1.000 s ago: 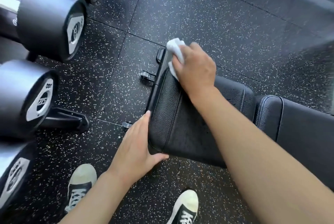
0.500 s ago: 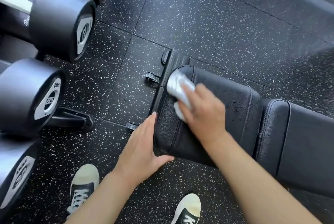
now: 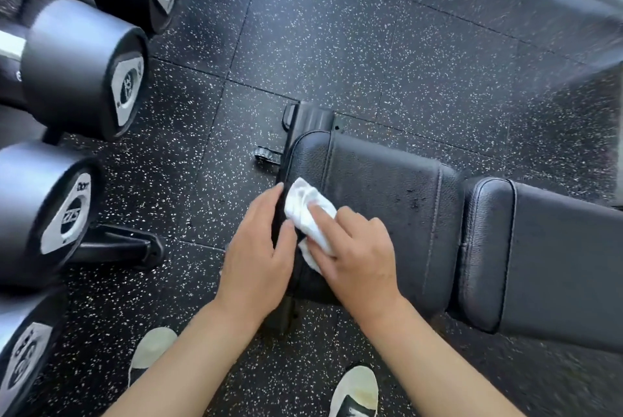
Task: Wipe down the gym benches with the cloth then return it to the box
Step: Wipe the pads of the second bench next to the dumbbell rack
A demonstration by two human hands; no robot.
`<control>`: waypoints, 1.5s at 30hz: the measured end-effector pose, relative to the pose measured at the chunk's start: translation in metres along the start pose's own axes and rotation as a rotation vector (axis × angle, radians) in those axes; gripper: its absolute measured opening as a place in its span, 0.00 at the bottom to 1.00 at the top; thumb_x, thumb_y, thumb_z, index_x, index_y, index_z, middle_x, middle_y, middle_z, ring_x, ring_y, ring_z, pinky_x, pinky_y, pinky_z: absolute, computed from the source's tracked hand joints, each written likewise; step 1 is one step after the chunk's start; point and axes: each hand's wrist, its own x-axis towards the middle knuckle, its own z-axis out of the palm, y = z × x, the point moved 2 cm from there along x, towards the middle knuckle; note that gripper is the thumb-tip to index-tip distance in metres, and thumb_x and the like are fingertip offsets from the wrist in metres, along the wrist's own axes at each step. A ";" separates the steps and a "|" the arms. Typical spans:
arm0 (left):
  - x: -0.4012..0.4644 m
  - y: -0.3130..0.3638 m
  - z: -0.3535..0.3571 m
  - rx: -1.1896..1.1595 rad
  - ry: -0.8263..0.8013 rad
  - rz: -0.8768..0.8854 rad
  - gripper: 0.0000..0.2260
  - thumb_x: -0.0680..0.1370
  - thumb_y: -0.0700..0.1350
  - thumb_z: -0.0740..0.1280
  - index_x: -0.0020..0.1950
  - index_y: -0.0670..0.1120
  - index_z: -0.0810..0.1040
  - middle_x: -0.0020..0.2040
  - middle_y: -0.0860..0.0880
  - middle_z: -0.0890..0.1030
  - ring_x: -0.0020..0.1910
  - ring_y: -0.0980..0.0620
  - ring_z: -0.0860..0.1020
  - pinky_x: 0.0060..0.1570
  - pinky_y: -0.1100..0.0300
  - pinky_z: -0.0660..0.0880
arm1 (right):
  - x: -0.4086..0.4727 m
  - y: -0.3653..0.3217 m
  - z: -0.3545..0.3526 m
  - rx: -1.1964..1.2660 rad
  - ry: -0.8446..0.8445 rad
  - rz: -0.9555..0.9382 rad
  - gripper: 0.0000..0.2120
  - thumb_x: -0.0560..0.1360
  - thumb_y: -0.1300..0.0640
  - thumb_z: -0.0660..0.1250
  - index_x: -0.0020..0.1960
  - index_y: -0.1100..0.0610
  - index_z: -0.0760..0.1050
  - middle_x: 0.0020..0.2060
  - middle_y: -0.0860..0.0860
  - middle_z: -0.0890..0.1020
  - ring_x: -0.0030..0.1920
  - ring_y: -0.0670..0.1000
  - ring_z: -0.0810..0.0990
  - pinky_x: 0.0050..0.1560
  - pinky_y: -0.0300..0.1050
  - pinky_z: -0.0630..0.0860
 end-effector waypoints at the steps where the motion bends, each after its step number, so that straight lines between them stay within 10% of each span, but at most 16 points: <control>1: 0.006 0.007 0.004 0.008 0.009 0.009 0.23 0.85 0.46 0.60 0.82 0.51 0.65 0.78 0.57 0.69 0.77 0.61 0.66 0.78 0.57 0.64 | 0.003 0.009 -0.001 -0.028 0.003 -0.010 0.18 0.80 0.47 0.69 0.65 0.55 0.81 0.37 0.51 0.72 0.33 0.55 0.70 0.34 0.51 0.64; 10: 0.046 0.034 0.044 0.210 0.188 0.005 0.26 0.84 0.51 0.57 0.84 0.56 0.58 0.82 0.53 0.64 0.77 0.46 0.68 0.68 0.42 0.73 | 0.116 0.063 0.004 -0.074 0.081 0.381 0.12 0.79 0.47 0.67 0.46 0.54 0.82 0.39 0.53 0.79 0.35 0.59 0.77 0.39 0.52 0.68; 16: 0.044 0.032 0.047 0.225 0.246 0.019 0.27 0.82 0.53 0.56 0.83 0.58 0.61 0.80 0.54 0.68 0.76 0.48 0.70 0.65 0.43 0.73 | 0.069 0.081 -0.007 -0.068 0.109 0.217 0.13 0.78 0.47 0.68 0.57 0.54 0.83 0.38 0.51 0.76 0.34 0.56 0.74 0.35 0.51 0.67; 25: 0.047 0.035 0.053 0.299 0.269 -0.010 0.28 0.81 0.54 0.55 0.82 0.60 0.59 0.78 0.55 0.68 0.70 0.43 0.75 0.57 0.39 0.75 | 0.043 0.145 -0.027 -0.109 0.194 0.637 0.10 0.77 0.51 0.66 0.50 0.56 0.81 0.37 0.52 0.75 0.33 0.57 0.73 0.33 0.50 0.70; 40: 0.050 0.028 0.059 0.360 0.317 0.018 0.29 0.80 0.55 0.54 0.82 0.60 0.59 0.74 0.53 0.69 0.62 0.39 0.77 0.51 0.41 0.74 | 0.138 0.094 -0.004 0.019 -0.167 0.368 0.09 0.83 0.48 0.61 0.51 0.47 0.80 0.42 0.49 0.74 0.43 0.55 0.78 0.41 0.47 0.65; 45: 0.051 0.027 0.060 0.366 0.324 0.014 0.29 0.80 0.55 0.54 0.82 0.60 0.60 0.74 0.54 0.69 0.62 0.39 0.77 0.52 0.42 0.74 | 0.066 0.086 -0.008 0.087 0.061 0.352 0.12 0.77 0.47 0.69 0.55 0.54 0.81 0.44 0.51 0.78 0.41 0.55 0.76 0.41 0.50 0.69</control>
